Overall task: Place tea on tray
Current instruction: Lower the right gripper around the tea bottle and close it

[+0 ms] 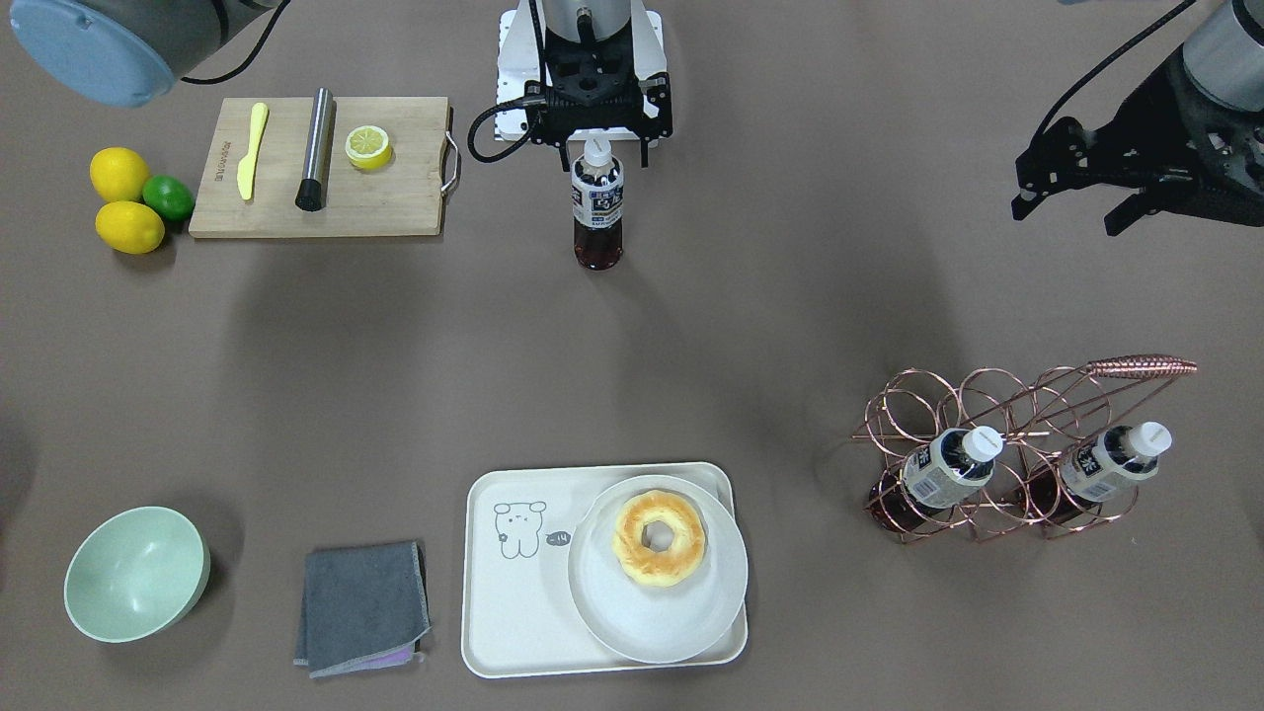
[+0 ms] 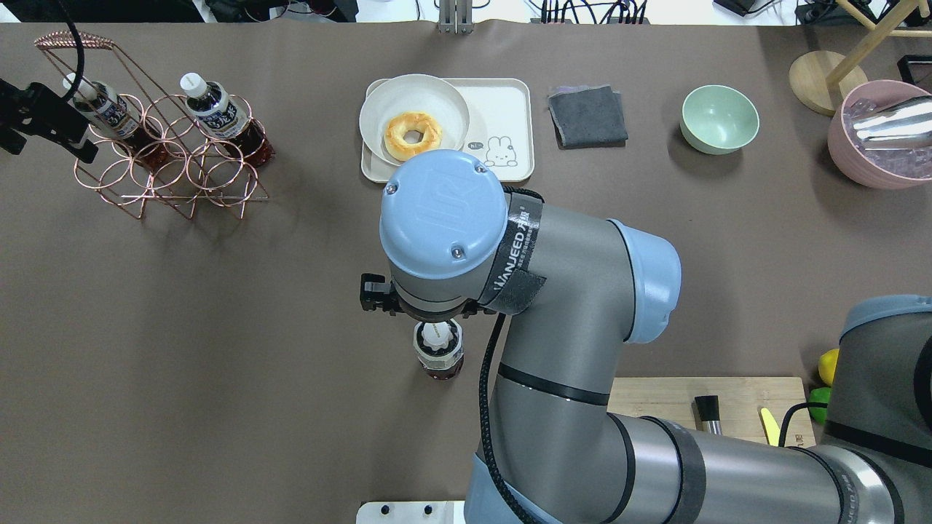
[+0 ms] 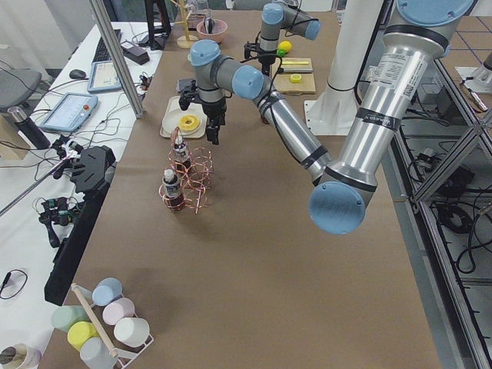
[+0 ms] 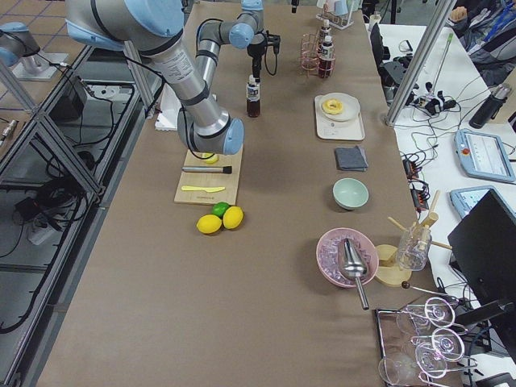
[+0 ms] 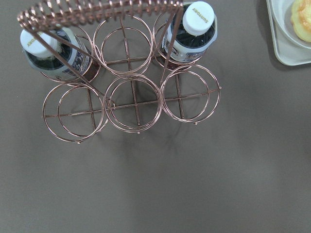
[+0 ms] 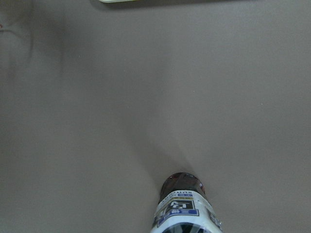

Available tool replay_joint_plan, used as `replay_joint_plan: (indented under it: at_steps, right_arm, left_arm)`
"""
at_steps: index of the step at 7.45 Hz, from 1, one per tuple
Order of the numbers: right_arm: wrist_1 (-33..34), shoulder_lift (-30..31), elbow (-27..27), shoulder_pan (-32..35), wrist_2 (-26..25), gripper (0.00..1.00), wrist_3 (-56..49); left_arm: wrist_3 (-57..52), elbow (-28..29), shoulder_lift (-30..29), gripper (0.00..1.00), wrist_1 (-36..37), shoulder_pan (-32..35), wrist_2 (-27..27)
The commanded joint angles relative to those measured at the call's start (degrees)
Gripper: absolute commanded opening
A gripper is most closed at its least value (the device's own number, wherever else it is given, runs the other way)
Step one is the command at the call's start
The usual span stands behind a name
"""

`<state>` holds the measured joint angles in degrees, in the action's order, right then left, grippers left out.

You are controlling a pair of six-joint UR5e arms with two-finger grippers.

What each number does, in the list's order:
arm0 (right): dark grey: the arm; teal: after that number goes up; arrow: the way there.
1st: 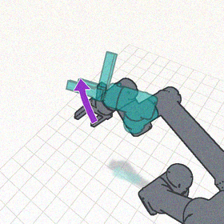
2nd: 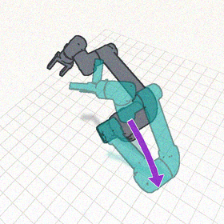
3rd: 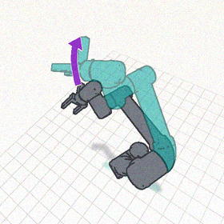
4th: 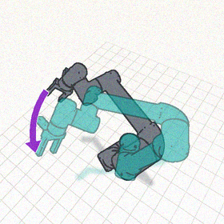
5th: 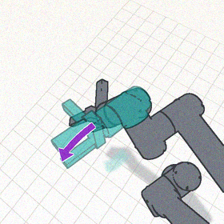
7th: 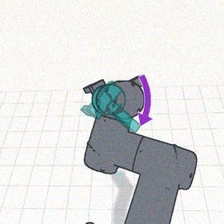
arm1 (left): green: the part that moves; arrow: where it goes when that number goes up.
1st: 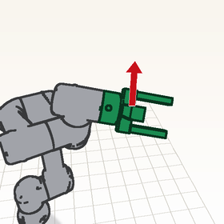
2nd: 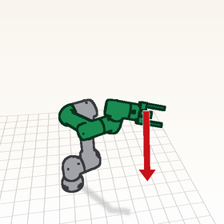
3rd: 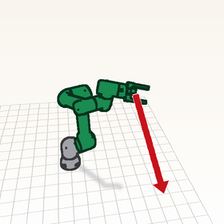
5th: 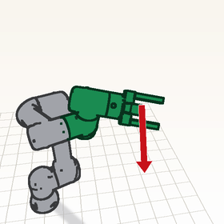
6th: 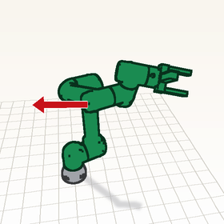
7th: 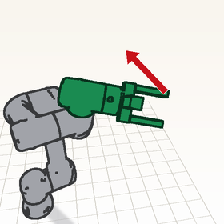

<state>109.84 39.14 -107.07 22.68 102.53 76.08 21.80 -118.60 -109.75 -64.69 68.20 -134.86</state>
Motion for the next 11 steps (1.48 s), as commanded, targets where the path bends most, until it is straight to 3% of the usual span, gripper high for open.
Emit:
replay_joint_plan:
  at_steps: [1, 2, 5, 6, 9, 11]
  right_arm:
    - [2.1, 0.1, 0.1, -1.1, -0.2, 0.82, -0.2]
    - [2.2, 0.1, 0.0, -1.5, -0.2, 0.73, -0.1]
    - [4.3, -0.1, -0.4, -1.8, -0.2, 0.32, 0.1]
    - [4.4, -0.5, -0.7, -1.8, -0.2, 0.04, 0.1]
    - [9.1, -3.0, -2.8, -0.9, 0.1, 0.0, -1.7]
    - [9.7, -3.5, -0.6, 7.2, 1.5, 0.0, -10.3]
  left_arm:
    - [0.1, -0.2, 0.1, 0.96, 0.0, 0.0, -0.1]
    - [0.1, -1.2, 1.5, 0.96, 0.0, 0.0, -0.1]
    - [0.1, -2.9, 2.9, 0.96, 0.0, 0.0, -0.1]
    - [0.1, -3.2, 3.3, 0.96, 0.0, 0.0, -0.1]
    - [0.1, -3.2, 3.4, 0.96, 0.0, 0.0, -0.1]
    - [-0.7, -3.7, 5.4, 0.96, -0.1, 2.0, -0.1]
